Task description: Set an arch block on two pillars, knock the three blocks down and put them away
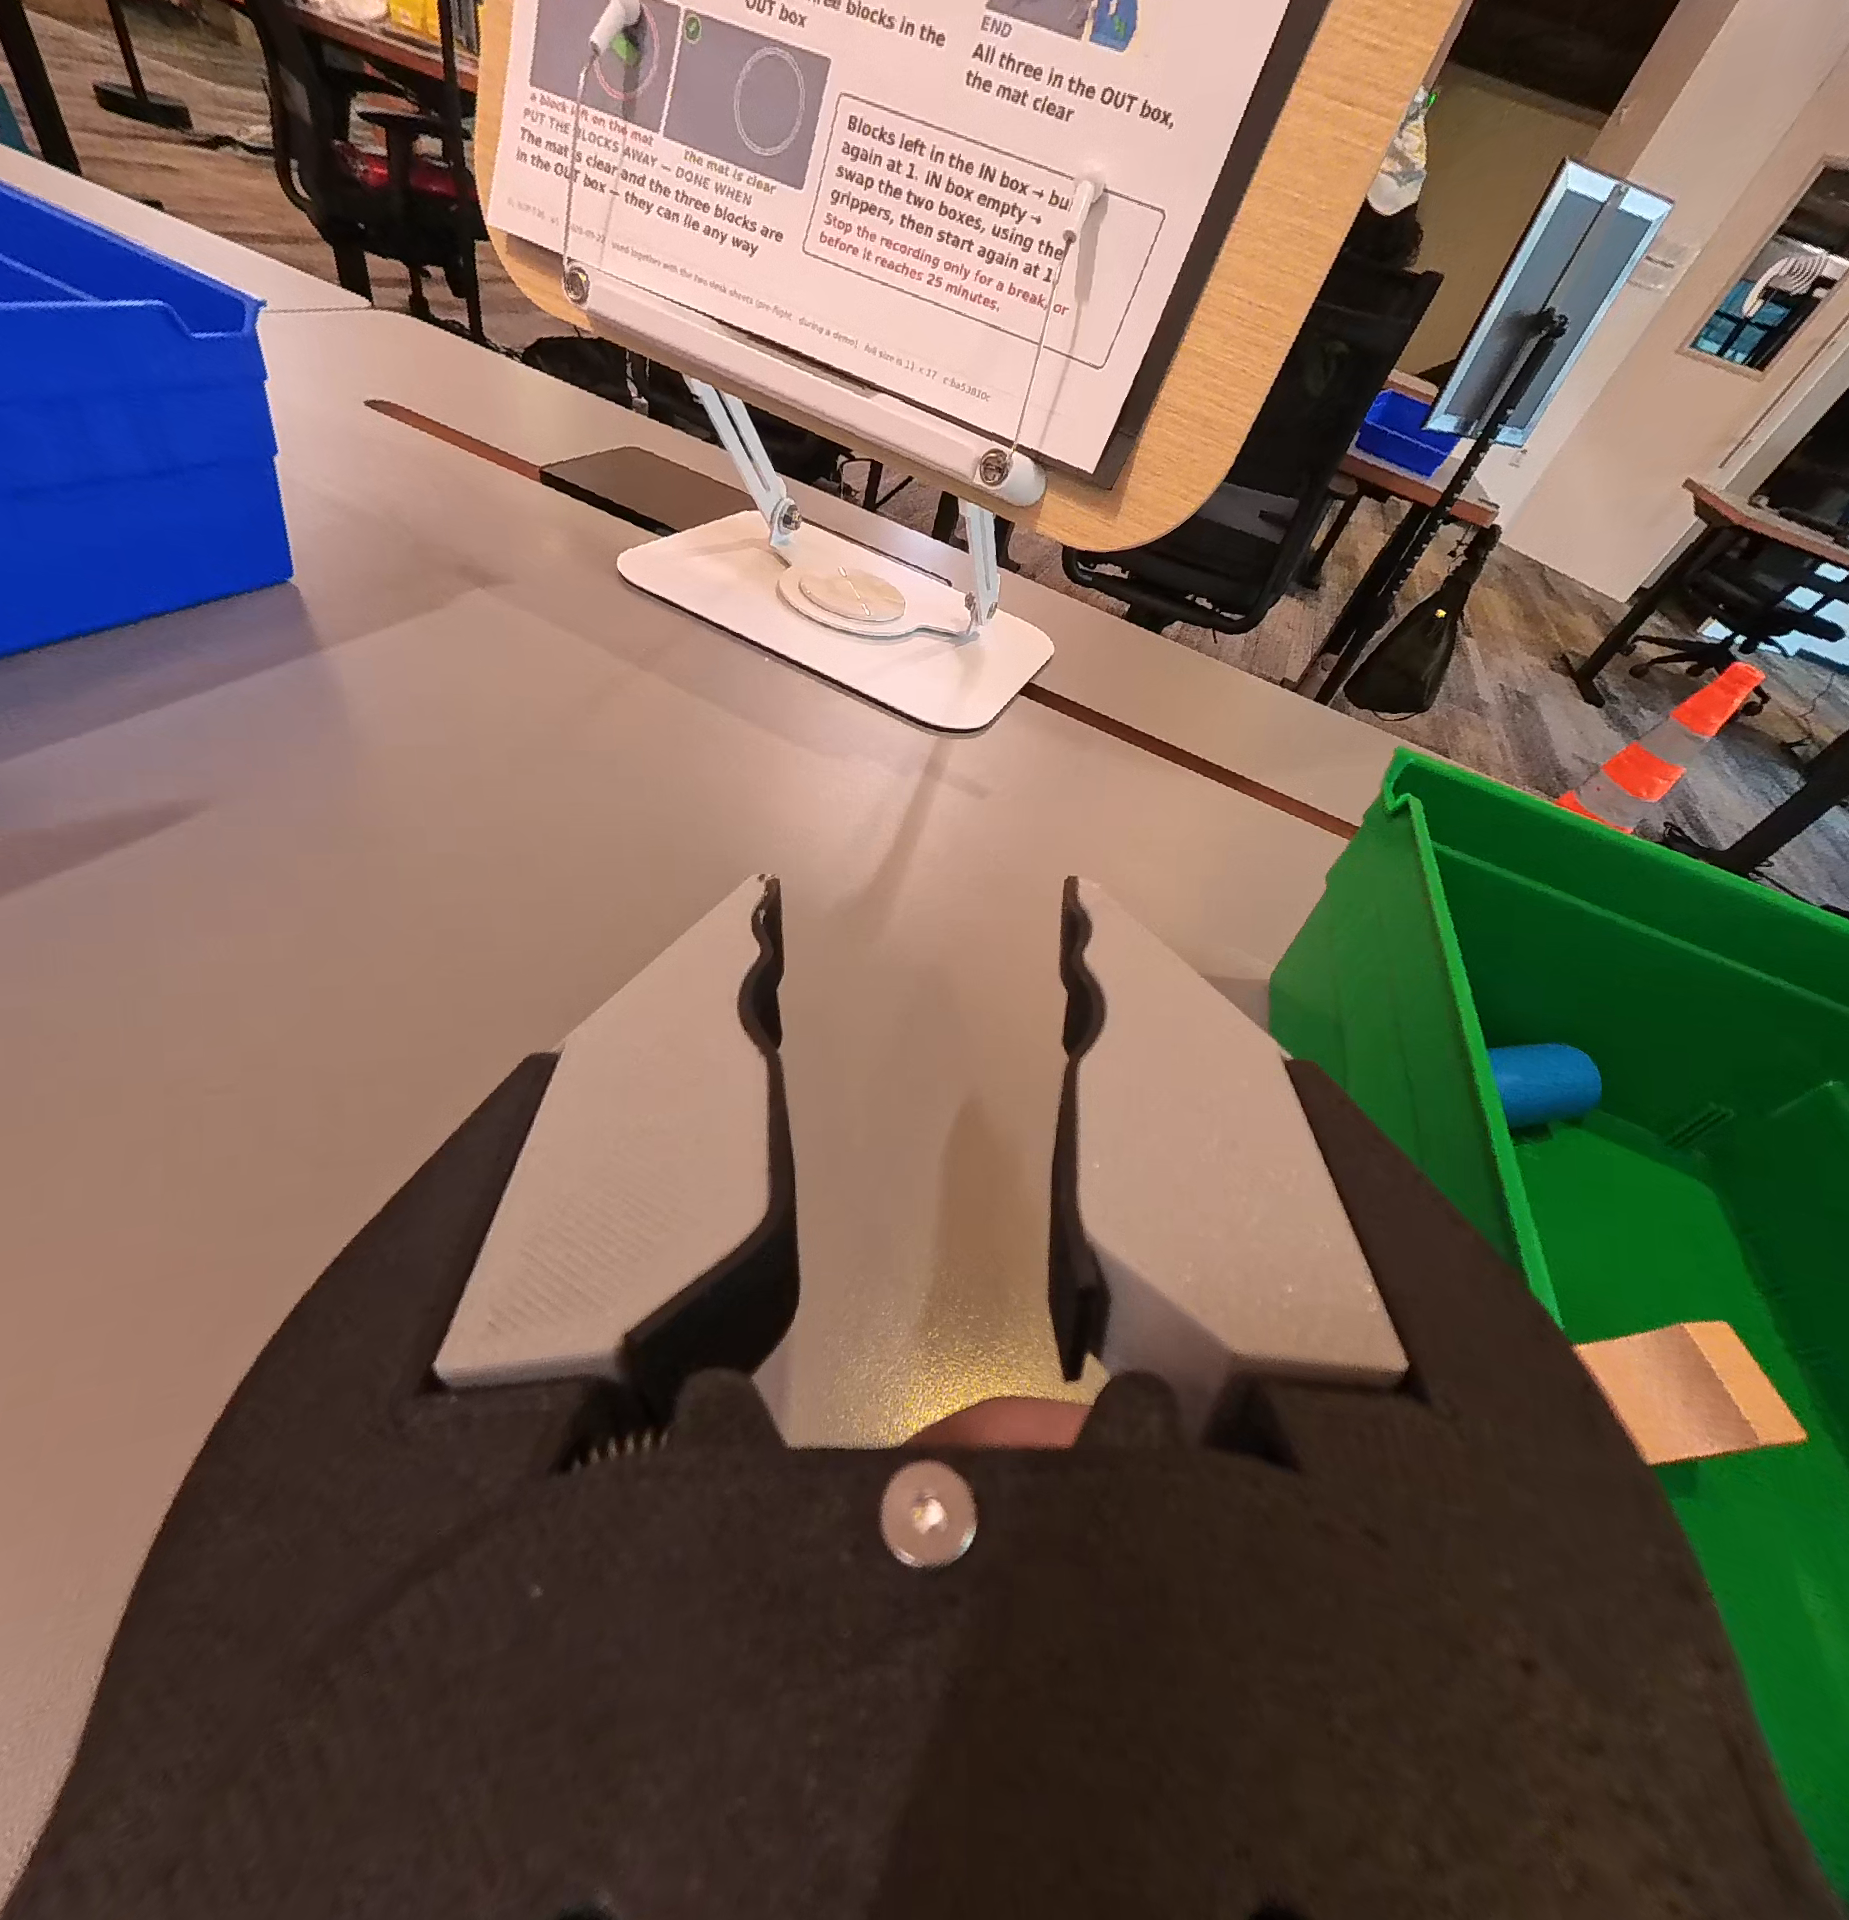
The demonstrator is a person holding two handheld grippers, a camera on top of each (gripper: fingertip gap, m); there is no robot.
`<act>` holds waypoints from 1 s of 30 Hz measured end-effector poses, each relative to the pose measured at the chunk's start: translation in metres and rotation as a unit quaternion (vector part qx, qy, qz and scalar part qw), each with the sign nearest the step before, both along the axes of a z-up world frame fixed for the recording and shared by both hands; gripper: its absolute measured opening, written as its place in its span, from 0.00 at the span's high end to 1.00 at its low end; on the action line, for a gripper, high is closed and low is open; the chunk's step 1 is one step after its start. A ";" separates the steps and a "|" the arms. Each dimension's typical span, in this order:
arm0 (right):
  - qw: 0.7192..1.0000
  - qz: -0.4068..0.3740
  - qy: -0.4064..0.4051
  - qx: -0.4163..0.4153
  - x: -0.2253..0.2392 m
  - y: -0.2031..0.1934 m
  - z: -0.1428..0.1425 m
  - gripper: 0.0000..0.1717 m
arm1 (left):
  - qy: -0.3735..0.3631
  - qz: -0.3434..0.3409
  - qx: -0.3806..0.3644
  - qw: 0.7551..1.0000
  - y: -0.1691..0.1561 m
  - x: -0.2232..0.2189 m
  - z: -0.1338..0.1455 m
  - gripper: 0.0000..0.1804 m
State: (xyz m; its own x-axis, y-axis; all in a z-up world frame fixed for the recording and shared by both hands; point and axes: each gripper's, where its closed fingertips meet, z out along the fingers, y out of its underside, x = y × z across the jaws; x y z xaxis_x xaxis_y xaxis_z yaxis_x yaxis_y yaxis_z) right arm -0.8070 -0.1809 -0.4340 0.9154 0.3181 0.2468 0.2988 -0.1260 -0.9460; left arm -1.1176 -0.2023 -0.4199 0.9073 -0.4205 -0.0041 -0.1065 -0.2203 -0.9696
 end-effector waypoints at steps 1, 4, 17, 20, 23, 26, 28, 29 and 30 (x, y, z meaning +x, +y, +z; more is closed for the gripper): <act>1.000 0.000 0.000 0.000 0.000 0.000 0.000 0.70 | 0.002 0.001 -0.001 1.000 0.000 0.000 -0.001 0.65; 1.000 0.001 0.000 0.000 -0.001 0.000 0.000 0.70 | 0.008 0.004 -0.002 1.000 0.000 -0.002 -0.002 0.65; 1.000 0.002 -0.001 -0.001 -0.001 0.000 -0.001 0.70 | 0.018 0.004 0.001 1.000 0.001 -0.001 -0.003 0.65; 1.000 0.002 -0.001 -0.001 -0.001 0.000 -0.001 0.70 | 0.018 0.004 0.002 1.000 0.001 -0.001 -0.003 0.65; 1.000 0.002 -0.001 -0.002 -0.001 0.000 -0.001 0.70 | 0.017 0.003 0.004 1.000 0.000 -0.001 -0.001 0.65; 1.000 0.002 0.000 -0.001 -0.001 0.000 -0.001 0.70 | 0.015 0.006 0.013 1.000 -0.001 0.000 0.005 0.66; 1.000 0.002 0.000 -0.002 -0.001 0.000 -0.001 0.70 | 0.012 0.011 0.021 1.000 -0.002 -0.002 0.009 0.66; 1.000 0.002 0.000 -0.002 -0.001 0.000 -0.001 0.70 | 0.009 0.011 0.022 1.000 -0.003 -0.002 0.010 0.66; 1.000 0.002 0.000 -0.002 -0.001 0.000 -0.001 0.70 | 0.008 0.012 0.023 1.000 -0.003 -0.002 0.011 0.66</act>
State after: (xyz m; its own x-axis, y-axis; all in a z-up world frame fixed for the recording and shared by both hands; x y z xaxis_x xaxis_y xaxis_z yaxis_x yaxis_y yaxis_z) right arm -0.8078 -0.1809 -0.4352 0.9140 0.3225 0.2462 0.2998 -0.1280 -0.9454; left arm -1.1200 -0.2051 -0.4086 0.9165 -0.3984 -0.0367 -0.1165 -0.1779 -0.9771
